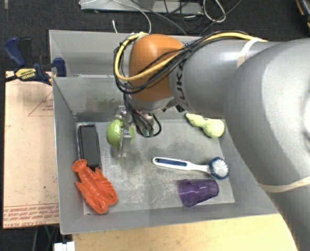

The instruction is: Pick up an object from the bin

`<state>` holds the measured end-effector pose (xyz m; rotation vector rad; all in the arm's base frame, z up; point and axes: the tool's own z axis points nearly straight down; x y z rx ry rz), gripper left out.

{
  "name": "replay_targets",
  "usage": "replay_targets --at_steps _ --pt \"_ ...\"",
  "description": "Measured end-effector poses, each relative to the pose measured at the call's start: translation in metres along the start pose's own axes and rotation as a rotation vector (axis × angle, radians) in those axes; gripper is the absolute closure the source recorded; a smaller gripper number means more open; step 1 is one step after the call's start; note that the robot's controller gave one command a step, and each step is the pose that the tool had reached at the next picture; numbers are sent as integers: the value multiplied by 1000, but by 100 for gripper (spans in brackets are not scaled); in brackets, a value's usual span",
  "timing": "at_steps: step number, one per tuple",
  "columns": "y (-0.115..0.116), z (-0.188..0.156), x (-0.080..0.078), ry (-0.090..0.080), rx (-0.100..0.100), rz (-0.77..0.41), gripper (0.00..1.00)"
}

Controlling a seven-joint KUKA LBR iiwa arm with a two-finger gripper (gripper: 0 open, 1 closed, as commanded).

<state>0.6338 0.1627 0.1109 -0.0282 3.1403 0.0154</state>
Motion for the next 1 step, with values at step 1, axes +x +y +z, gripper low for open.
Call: replay_targets --at_steps 1 --pt "0 -17 0 1 0 0 100"
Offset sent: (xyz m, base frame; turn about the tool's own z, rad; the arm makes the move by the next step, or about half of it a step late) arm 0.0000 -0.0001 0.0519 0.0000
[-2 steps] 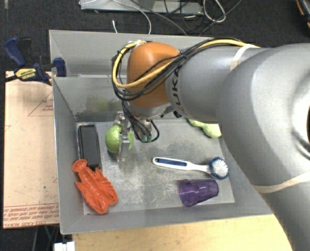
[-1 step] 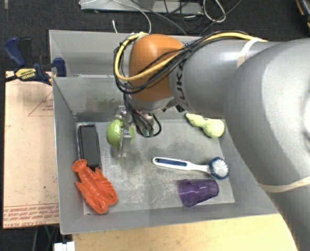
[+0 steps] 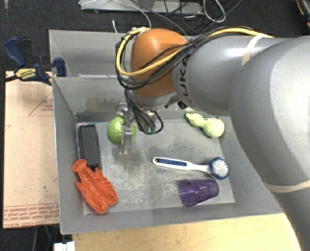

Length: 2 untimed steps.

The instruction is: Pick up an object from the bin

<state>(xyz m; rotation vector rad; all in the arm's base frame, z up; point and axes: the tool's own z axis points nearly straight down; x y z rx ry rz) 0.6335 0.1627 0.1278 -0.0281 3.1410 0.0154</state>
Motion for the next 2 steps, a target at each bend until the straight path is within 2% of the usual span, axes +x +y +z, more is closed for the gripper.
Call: replay_targets --at_steps 2 --pt "0 -40 0 2 0 0 100"
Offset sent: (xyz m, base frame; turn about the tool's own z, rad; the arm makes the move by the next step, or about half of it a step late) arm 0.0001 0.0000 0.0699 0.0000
